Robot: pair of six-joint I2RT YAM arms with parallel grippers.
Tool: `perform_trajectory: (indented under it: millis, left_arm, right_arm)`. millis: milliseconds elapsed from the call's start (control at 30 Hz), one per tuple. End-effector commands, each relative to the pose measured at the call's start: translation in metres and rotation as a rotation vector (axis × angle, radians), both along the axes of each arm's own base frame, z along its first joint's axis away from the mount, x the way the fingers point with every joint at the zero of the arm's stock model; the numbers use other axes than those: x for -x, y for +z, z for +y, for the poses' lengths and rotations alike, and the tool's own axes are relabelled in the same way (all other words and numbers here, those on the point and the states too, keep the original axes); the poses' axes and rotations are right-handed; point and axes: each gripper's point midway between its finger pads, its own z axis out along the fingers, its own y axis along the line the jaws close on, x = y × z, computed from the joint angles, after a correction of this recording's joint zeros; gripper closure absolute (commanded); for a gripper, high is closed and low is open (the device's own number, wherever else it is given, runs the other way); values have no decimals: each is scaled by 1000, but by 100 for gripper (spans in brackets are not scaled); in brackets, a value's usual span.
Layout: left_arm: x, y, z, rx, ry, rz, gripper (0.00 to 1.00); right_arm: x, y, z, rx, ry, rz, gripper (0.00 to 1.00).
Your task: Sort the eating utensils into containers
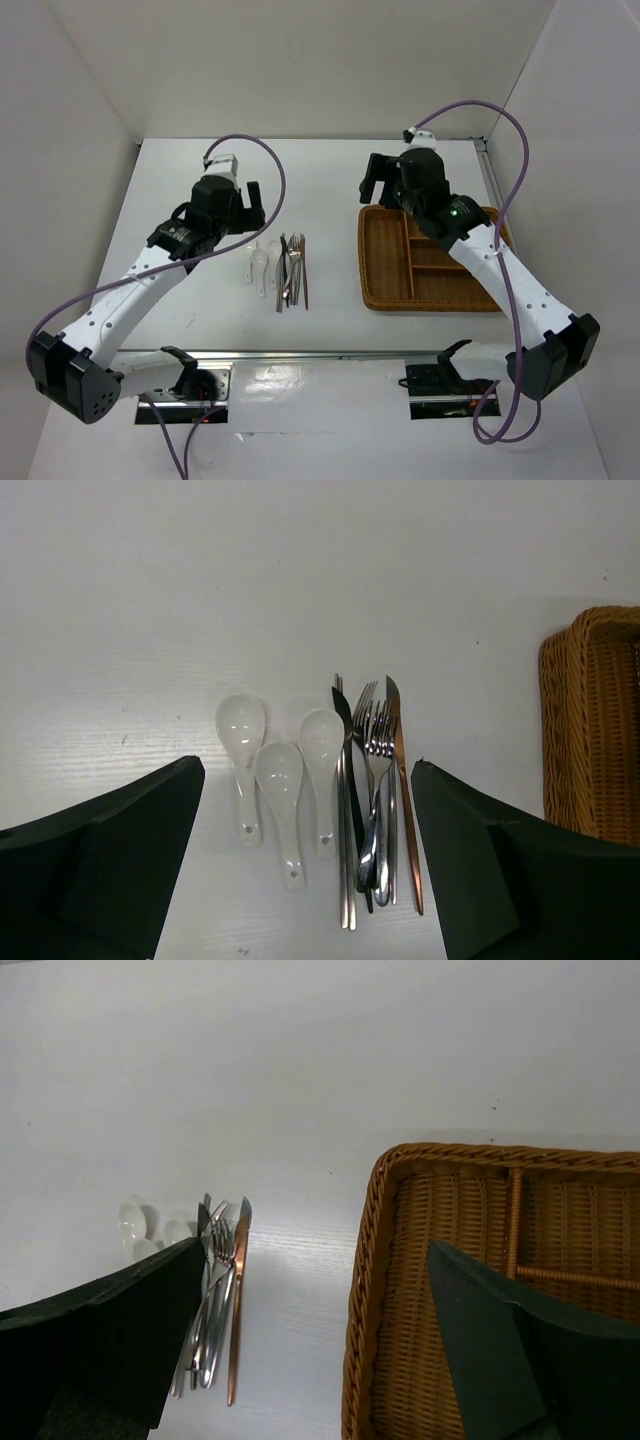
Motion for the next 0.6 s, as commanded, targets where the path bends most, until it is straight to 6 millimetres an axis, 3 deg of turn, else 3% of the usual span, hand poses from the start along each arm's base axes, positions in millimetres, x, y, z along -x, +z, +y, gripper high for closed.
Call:
perform_trajectory:
  millis: [0, 167, 233, 267, 367, 400, 500, 567]
  left_arm:
    - [12, 7, -2, 60, -13, -15, 0]
    - [24, -1, -9, 192, 41, 30, 0]
    - [30, 5, -11, 169, -32, -13, 0]
    - [33, -5, -6, 152, -16, -1, 0]
    - [40, -18, 2, 142, 13, 11, 0]
    - [43, -21, 0, 144, 1, 25, 0]
    - [57, -44, -3, 130, -24, 141, 0]
    - [63, -50, -2, 118, -21, 197, 0]
  right_arm:
    - [8, 4, -3, -60, -34, 4, 0]
    - [19, 6, -10, -151, -124, 52, 0]
    - [20, 6, -14, -141, -131, 31, 0]
    - [25, -6, -20, -121, -140, 35, 0]
    - [31, -4, -25, -134, -123, -33, 0]
    - [32, -15, -22, -141, -102, -48, 0]
    - [46, -25, -21, -159, -65, -36, 0]
    - [49, -30, -23, -167, -65, -19, 0]
